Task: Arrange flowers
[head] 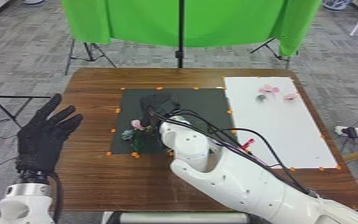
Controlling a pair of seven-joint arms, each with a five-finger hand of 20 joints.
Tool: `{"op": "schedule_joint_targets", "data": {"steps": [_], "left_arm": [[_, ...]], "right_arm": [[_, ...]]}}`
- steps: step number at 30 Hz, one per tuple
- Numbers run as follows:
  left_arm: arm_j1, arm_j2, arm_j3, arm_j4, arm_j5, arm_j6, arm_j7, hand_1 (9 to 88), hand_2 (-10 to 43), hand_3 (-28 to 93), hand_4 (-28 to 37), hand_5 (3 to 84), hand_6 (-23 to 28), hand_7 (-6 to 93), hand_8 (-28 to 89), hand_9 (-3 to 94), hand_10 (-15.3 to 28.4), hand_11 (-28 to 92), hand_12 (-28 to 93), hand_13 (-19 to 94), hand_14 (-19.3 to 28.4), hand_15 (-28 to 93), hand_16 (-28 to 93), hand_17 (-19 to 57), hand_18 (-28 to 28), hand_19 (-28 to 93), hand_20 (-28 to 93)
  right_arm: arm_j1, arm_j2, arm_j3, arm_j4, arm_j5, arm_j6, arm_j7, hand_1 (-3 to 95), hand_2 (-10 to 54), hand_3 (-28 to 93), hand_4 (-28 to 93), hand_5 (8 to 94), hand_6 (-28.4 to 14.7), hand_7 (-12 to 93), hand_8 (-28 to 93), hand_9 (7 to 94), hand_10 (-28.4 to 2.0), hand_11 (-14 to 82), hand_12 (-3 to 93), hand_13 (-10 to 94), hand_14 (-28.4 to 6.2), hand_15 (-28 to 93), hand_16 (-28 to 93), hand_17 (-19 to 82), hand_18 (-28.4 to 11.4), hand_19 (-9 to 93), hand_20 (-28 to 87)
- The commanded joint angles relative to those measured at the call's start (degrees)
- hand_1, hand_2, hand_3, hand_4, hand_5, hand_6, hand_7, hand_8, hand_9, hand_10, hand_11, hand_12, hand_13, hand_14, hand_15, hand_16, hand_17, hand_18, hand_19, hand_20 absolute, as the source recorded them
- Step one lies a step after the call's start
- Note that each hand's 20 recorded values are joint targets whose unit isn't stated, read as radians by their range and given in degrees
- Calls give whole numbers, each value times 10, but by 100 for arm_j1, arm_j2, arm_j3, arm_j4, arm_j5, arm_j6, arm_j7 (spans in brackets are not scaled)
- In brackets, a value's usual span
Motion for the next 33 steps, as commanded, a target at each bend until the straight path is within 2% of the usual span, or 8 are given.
{"op": "schedule_joint_targets", "data": {"steps": [1, 6, 10, 18, 24, 30, 31, 33], "left_arm": [[168, -73, 50, -2, 4, -6, 28, 209, 70, 773, -283, 317, 55, 143, -109, 329, 184, 226, 117, 250, 257, 490, -68, -80, 246, 542, 258], [239, -62, 39, -11, -18, 16, 123, 209, 70, 773, -283, 317, 54, 143, -109, 329, 185, 226, 117, 249, 256, 488, -68, -82, 246, 537, 260], [260, -73, 37, -10, -5, 6, 113, 209, 70, 772, -283, 318, 55, 144, -109, 329, 185, 226, 118, 249, 256, 488, -68, -82, 245, 533, 262], [380, -83, 98, -40, -40, 46, 186, 205, 70, 771, -283, 317, 55, 142, -109, 327, 184, 222, 117, 249, 257, 487, -67, -83, 244, 522, 259], [437, -10, 162, -52, -81, 98, 352, 205, 70, 771, -283, 317, 55, 142, -108, 327, 185, 223, 118, 249, 258, 488, -67, -84, 243, 521, 258], [408, 33, 189, -46, -105, 72, 416, 205, 71, 771, -283, 317, 54, 143, -108, 327, 185, 223, 119, 249, 258, 488, -67, -84, 243, 520, 259], [365, 7, 187, -33, -81, 50, 368, 205, 71, 771, -283, 317, 54, 143, -108, 328, 185, 222, 118, 249, 257, 488, -67, -84, 243, 520, 259], [344, 19, 202, -29, -98, 58, 386, 205, 71, 771, -283, 317, 54, 143, -108, 327, 185, 223, 119, 249, 258, 488, -67, -84, 243, 520, 259]], "right_arm": [[35, 39, 147, -202, 75, 94, 77, 346, -95, 774, -283, 703, 11, 172, -129, 766, -113, 440, 195, 646, -105, 819, 175, 285, -227, 932, 595], [306, 750, 467, -647, 733, 532, 334, 335, -95, 777, -283, 690, 9, 171, -129, 752, -116, 421, 184, 636, -107, 815, 171, 281, -228, 932, 595], [376, 1532, 1035, -863, 1303, 762, 586, 331, -95, 782, -283, 669, 4, 168, -130, 726, -135, 360, 165, 605, -117, 801, 160, 271, -226, 932, 596], [582, 2804, 1396, -497, 2150, 1085, 1199, 328, -95, 792, -283, 602, 5, 171, -134, 654, -161, 246, 144, 552, -127, 752, 120, 239, -220, 932, 590], [687, 2949, 1301, 74, 2278, 940, 1523, 324, -95, 797, -283, 577, 8, 172, -135, 622, -165, 223, 141, 529, -131, 744, 109, 223, -218, 928, 583], [751, 2798, 1093, 438, 2561, 786, 1626, 321, -95, 804, -283, 565, 18, 178, -136, 617, -167, 216, 143, 513, -132, 737, 99, 208, -216, 919, 572], [703, 2755, 1127, 468, 2513, 725, 1634, 321, -95, 806, -283, 567, 19, 181, -137, 608, -167, 211, 141, 513, -132, 737, 98, 207, -217, 919, 572], [682, 2751, 1053, 503, 2516, 744, 1651, 321, -95, 809, -283, 567, 20, 185, -140, 600, -166, 207, 141, 513, -131, 738, 96, 207, -217, 919, 572]]}}
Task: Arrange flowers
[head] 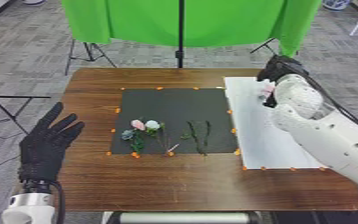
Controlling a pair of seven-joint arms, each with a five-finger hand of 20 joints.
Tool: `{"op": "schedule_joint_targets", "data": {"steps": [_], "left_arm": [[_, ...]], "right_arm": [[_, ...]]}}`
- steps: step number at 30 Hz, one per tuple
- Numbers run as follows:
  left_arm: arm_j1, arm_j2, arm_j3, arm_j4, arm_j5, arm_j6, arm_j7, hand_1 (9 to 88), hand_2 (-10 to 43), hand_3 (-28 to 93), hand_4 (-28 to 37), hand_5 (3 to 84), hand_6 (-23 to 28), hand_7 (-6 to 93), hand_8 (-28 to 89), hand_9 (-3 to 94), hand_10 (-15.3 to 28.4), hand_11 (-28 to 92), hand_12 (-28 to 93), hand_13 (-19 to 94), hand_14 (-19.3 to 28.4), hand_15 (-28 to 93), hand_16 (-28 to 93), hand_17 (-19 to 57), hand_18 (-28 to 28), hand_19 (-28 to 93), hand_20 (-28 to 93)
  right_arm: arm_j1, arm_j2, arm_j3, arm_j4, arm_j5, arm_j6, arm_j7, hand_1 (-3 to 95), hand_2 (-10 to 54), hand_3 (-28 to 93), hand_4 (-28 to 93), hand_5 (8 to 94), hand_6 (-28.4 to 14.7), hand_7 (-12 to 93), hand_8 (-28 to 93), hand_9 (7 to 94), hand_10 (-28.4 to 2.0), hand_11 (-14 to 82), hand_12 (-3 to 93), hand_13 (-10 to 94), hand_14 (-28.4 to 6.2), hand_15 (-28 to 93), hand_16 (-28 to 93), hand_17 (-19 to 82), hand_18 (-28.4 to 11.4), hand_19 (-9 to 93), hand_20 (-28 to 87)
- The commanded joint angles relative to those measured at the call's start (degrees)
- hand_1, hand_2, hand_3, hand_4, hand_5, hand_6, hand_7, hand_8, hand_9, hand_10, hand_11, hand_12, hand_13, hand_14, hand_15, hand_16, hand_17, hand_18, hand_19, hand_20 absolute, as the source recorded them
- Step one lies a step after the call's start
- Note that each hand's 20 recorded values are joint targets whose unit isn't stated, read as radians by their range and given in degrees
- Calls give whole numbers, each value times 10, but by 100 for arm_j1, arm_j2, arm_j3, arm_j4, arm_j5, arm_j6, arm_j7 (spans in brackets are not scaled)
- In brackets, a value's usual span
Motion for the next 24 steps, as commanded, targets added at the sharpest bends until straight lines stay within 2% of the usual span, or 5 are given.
{"op": "schedule_joint_targets", "data": {"steps": [1, 6, 14, 16, 24], "left_arm": [[22, 3, 38, 1, -34, 17, -3, 204, 70, 773, -283, 317, 54, 144, -108, 327, 185, 224, 119, 248, 257, 489, -67, -84, 243, 520, 259], [-30, -50, 11, 18, -8, -7, -110, 207, 71, 771, -283, 317, 54, 143, -109, 328, 184, 224, 118, 248, 257, 488, -68, -84, 243, 520, 259], [-41, 17, 46, 29, -60, 19, -48, 207, 71, 771, -283, 317, 55, 143, -108, 328, 185, 224, 118, 249, 257, 488, -67, -84, 243, 520, 259], [-26, 85, 79, 28, -121, 57, 27, 207, 71, 771, -283, 317, 55, 143, -108, 328, 185, 224, 118, 248, 257, 488, -68, -83, 242, 520, 259], [-118, -15, 57, 59, -47, -23, -128, 207, 70, 772, -283, 317, 55, 144, -108, 328, 184, 224, 119, 248, 257, 488, -68, -84, 243, 520, 260]], "right_arm": [[-89, -237, -128, 129, 66, -205, 89, 321, -95, 809, -283, 569, 21, 187, -140, 599, -166, 207, 141, 515, -130, 739, 96, 206, -218, 918, 573], [-206, -239, -108, 186, 8, -389, 152, 320, -95, 811, -283, 573, 24, 191, -144, 604, -163, 209, 142, 519, -130, 744, 96, 205, -218, 918, 574], [-212, -257, -206, 404, -99, -543, 275, 319, -95, 812, -283, 577, 27, 192, -146, 607, -164, 210, 144, 520, -129, 746, 96, 206, -218, 918, 576], [-173, -282, -217, 448, -77, -596, 273, 319, -95, 812, -283, 573, 28, 190, -146, 606, -162, 208, 144, 520, -129, 746, 96, 206, -218, 918, 576], [-297, -500, -110, 704, -358, -1024, 165, 360, -95, 810, -282, 595, 40, 198, -148, 638, -144, 213, 142, 551, -115, 738, 93, 214, -219, 917, 573]]}}
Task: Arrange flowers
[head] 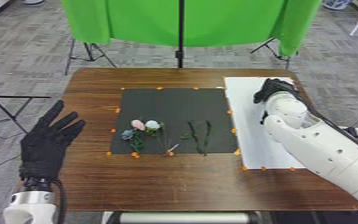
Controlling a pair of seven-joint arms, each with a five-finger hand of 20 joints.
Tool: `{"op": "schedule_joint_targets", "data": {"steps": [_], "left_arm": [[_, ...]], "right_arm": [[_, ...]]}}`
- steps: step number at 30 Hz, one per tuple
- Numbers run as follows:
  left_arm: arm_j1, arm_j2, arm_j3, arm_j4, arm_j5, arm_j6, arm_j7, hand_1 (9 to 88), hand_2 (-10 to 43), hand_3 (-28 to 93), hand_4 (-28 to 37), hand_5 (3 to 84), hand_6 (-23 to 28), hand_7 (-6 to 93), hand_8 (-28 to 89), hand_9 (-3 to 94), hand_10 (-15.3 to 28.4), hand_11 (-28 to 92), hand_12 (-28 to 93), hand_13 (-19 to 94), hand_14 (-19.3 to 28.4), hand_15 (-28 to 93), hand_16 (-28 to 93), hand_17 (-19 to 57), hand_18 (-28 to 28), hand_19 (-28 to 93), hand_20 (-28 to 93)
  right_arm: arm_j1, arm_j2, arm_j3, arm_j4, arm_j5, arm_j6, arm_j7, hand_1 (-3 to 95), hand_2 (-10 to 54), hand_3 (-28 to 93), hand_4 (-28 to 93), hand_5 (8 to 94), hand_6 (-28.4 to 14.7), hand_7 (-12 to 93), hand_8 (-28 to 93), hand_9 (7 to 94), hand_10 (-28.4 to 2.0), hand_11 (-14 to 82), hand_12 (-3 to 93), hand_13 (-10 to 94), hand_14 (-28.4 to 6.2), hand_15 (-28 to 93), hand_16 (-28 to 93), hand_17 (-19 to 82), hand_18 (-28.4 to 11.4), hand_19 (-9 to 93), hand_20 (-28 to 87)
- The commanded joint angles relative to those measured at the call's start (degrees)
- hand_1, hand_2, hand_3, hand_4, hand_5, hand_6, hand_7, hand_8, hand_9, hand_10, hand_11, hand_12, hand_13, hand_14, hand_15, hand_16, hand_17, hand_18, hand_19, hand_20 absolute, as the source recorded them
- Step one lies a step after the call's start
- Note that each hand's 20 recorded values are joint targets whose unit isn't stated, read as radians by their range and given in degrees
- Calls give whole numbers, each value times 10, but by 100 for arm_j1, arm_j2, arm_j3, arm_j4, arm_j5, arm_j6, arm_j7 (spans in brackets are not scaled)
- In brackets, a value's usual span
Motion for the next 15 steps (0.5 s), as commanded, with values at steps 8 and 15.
{"op": "schedule_joint_targets", "data": {"steps": [8, 15], "left_arm": [[19, -103, -31, 25, 19, -22, -107, 208, 71, 771, -283, 317, 55, 143, -109, 328, 184, 224, 118, 248, 257, 489, -68, -84, 243, 520, 260], [67, -107, -70, 16, -14, 19, -148, 207, 70, 774, -283, 316, 55, 147, -110, 326, 184, 227, 118, 246, 259, 493, -68, -86, 243, 520, 261]], "right_arm": [[-297, -36, -225, 201, -721, 326, -85, 571, -95, 665, -283, 831, 48, 238, -4, 923, -49, 109, 336, 756, -21, 643, 244, 309, -211, 932, 555], [-236, 43, -106, -532, -778, 1103, -490, 588, -95, 673, -283, 864, 37, 227, 13, 937, -43, 163, 334, 789, -16, 651, 245, 337, -217, 932, 570]]}}
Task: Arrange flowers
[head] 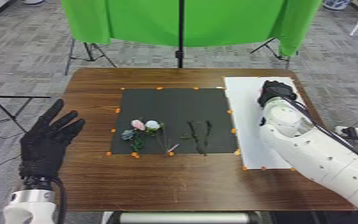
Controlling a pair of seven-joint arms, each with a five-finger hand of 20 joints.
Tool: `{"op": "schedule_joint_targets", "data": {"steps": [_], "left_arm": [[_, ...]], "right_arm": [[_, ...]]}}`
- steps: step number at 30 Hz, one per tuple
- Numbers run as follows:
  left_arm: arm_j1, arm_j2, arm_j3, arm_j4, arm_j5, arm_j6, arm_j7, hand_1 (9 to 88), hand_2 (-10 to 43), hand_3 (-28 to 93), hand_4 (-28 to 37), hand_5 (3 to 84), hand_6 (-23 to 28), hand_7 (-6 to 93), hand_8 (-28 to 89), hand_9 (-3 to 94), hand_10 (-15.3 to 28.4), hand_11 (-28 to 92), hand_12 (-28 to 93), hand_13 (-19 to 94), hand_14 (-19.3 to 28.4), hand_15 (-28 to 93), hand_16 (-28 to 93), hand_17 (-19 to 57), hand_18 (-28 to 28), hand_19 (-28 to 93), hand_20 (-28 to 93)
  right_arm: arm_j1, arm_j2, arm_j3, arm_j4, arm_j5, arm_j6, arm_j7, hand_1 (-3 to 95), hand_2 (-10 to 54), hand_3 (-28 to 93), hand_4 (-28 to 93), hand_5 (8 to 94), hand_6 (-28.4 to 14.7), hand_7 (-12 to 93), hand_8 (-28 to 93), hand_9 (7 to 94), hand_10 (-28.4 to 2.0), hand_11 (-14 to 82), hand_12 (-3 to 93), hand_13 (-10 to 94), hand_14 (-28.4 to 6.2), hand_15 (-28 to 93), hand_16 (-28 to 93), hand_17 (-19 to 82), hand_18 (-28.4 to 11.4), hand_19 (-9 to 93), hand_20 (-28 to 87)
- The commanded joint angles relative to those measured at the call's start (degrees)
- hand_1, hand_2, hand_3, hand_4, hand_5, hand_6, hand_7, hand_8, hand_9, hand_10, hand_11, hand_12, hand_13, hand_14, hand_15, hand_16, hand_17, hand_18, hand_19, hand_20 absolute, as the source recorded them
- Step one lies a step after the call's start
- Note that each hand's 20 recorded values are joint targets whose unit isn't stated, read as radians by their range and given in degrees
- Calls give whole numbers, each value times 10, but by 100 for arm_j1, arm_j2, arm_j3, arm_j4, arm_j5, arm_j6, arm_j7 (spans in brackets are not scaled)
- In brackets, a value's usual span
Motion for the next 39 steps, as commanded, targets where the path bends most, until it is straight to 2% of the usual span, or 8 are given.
{"op": "schedule_joint_targets", "data": {"steps": [1, 5, 11, 15, 16, 21, 35, 39], "left_arm": [[128, -73, -55, 8, -24, 31, -83, 207, 70, 773, -283, 316, 55, 146, -110, 327, 184, 227, 118, 248, 259, 492, -69, -85, 242, 520, 260], [91, -110, -38, 26, -3, 2, -134, 208, 70, 771, -283, 318, 55, 144, -110, 328, 184, 226, 117, 249, 257, 490, -70, -84, 242, 519, 260], [77, -118, -34, 25, 29, -38, -152, 207, 70, 773, -283, 318, 55, 144, -109, 327, 185, 226, 117, 248, 258, 490, -69, -84, 242, 520, 260], [106, -140, -79, 9, 42, -33, -167, 206, 70, 774, -283, 317, 56, 145, -109, 327, 185, 227, 118, 247, 258, 492, -68, -85, 242, 521, 260], [61, -169, -80, 27, 67, -68, -243, 205, 70, 774, -283, 317, 56, 145, -109, 327, 185, 228, 118, 246, 257, 492, -68, -85, 242, 521, 260], [17, -196, -72, 41, 85, -86, -293, 206, 70, 772, -283, 317, 56, 144, -110, 327, 185, 228, 117, 248, 257, 492, -70, -84, 242, 520, 260], [-14, -270, -77, 62, 158, -173, -444, 205, 70, 774, -283, 317, 56, 145, -109, 327, 185, 227, 117, 247, 259, 494, -70, -86, 242, 521, 260], [-7, -248, -57, 77, 139, -160, -403, 205, 70, 774, -283, 317, 56, 145, -109, 327, 186, 228, 117, 246, 258, 494, -71, -86, 242, 520, 260]], "right_arm": [[-51, 79, 91, -844, -112, 594, -537, 585, -95, 679, -283, 867, 36, 224, 15, 937, -44, 167, 331, 791, -17, 650, 246, 338, -217, 932, 570], [-201, -182, 321, -1499, -279, 517, -1086, 581, -95, 689, -283, 869, 30, 222, 23, 937, -47, 173, 332, 792, -19, 652, 249, 341, -220, 932, 573], [-816, -862, 680, -2167, -701, -160, -1941, 575, -95, 704, -283, 870, 27, 216, 29, 937, -48, 178, 330, 792, -21, 653, 252, 341, -221, 932, 578], [-1035, -1378, 679, -2166, -889, -555, -2232, 570, -95, 713, -283, 870, 28, 214, 34, 937, -49, 177, 333, 788, -26, 658, 257, 337, -222, 932, 581], [-1129, -1475, 710, -2184, -927, -690, -2247, 569, -95, 715, -283, 869, 27, 214, 35, 937, -51, 177, 335, 785, -28, 662, 258, 333, -221, 932, 582], [-1319, -1796, 614, -2132, -1186, -996, -2419, 566, -95, 719, -283, 861, 25, 217, 40, 937, -58, 178, 344, 763, -39, 688, 255, 318, -216, 932, 587], [-1511, -1794, 443, -2070, -1364, -1350, -2234, 553, -95, 722, -283, 818, 31, 209, 9, 920, -59, 158, 377, 724, -46, 716, 234, 294, -212, 932, 585], [-1557, -1793, 507, -2088, -1415, -1508, -2247, 536, -95, 720, -283, 782, 27, 194, -11, 898, -62, 165, 371, 702, -56, 731, 220, 281, -210, 932, 581]]}}
